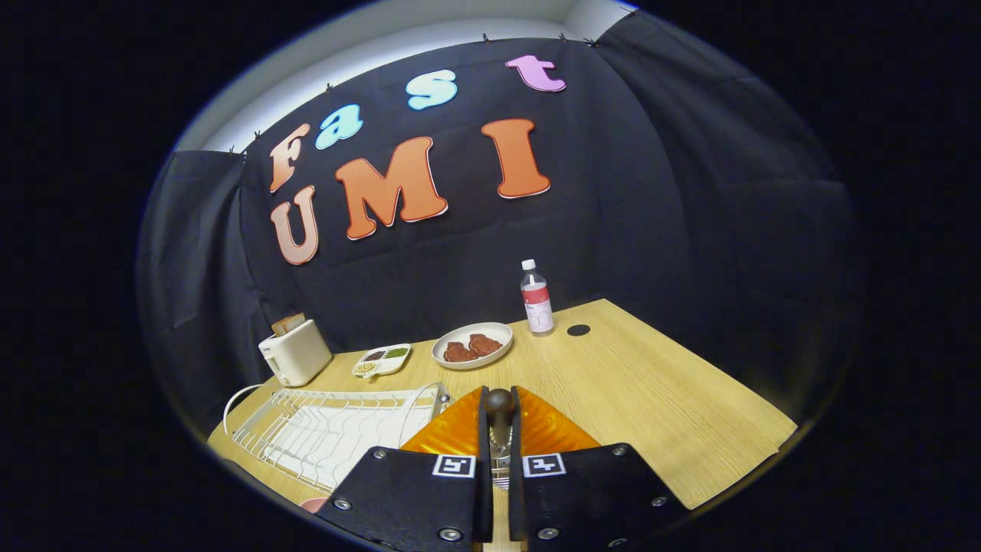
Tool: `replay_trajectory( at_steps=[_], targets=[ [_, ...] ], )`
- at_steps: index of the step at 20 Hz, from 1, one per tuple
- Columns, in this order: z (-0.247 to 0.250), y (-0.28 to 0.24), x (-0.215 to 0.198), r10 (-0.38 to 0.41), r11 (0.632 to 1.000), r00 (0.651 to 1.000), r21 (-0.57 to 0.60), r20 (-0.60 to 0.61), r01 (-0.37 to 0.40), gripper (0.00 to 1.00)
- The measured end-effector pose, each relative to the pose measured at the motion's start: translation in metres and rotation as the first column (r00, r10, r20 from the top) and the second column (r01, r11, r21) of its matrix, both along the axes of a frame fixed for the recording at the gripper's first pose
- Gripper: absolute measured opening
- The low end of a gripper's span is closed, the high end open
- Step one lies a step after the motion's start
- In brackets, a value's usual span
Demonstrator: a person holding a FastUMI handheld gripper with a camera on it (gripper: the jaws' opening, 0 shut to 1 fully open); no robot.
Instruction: Take the plate from the dish rack, then take the spoon from the basket and place it into the plate.
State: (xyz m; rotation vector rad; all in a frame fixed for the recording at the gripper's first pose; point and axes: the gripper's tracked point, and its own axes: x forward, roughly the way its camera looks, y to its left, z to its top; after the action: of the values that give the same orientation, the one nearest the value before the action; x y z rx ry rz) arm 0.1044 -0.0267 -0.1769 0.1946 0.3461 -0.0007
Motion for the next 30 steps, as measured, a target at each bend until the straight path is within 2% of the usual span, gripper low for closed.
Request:
replay_trajectory(
  at_steps=[5,12,16,22,30],
  targets=[
    [0.046,0.006,-0.017,0.010,1.000,0.996,-0.013,0.087,-0.009,0.08],
    [0.094,0.037,-0.056,0.102,0.995,0.983,-0.031,0.156,-0.098,0.08],
    [0.096,0.070,-0.078,0.200,0.979,0.968,-0.059,0.151,-0.193,0.08],
    [0.092,0.113,-0.101,0.310,0.950,0.941,-0.016,0.136,-0.311,0.08],
    [0.054,0.159,-0.129,0.448,0.894,0.892,-0.008,0.065,-0.449,0.08]
  ],
)
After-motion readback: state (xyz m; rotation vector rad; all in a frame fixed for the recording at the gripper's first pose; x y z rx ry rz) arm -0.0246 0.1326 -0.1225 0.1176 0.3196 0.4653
